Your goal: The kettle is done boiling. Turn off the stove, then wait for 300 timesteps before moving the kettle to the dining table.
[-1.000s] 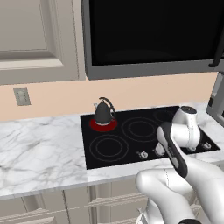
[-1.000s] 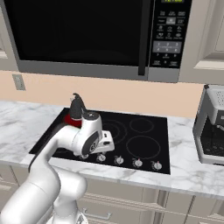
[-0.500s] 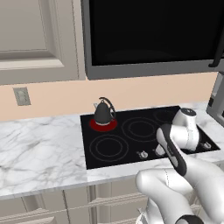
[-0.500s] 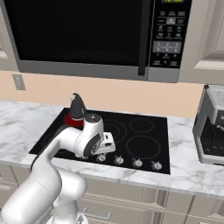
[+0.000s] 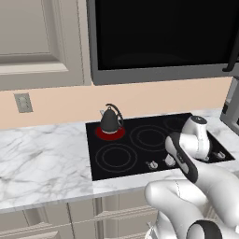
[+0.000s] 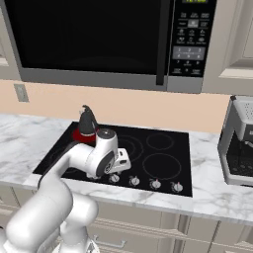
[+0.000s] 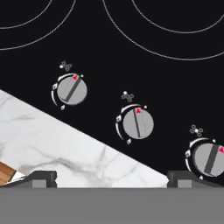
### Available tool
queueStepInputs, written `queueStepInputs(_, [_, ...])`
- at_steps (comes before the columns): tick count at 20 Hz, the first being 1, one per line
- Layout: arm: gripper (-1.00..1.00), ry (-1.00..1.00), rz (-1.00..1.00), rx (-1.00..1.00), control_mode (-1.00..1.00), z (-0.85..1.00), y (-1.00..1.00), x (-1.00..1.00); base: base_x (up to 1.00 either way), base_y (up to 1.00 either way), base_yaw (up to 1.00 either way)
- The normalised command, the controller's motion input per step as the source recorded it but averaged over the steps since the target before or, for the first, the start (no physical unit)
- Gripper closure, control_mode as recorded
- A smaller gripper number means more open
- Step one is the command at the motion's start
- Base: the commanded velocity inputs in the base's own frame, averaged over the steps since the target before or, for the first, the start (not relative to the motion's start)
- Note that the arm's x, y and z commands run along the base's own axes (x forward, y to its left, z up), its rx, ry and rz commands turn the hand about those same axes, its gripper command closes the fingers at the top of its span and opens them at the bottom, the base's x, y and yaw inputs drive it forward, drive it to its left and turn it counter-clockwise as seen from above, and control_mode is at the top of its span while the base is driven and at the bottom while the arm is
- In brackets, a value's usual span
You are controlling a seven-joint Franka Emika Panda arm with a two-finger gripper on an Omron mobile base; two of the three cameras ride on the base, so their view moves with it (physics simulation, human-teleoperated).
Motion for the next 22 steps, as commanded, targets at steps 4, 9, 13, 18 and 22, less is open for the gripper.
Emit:
queueStepInputs(4, [-1.0,0.0,0.06,0.0,-1.0,-0.11,0.0,0.13,0.0,0.0,0.0])
queueStepInputs(9, [-1.0,0.0,0.06,0.0,-1.0,-0.13,0.0,0.13,0.0,0.0,0.0])
queueStepInputs(13, [-1.0,0.0,0.05,0.0,-1.0,-0.14,-0.01,0.08,0.0,0.0,0.0])
queueStepInputs(18, [-1.0,0.0,0.03,0.0,-1.0,-0.13,-0.02,0.08,0.0,0.0,0.0])
queueStepInputs(22, [-1.0,0.0,0.01,0.0,-1.0,-0.15,-0.06,0.02,0.0,0.0,0.0])
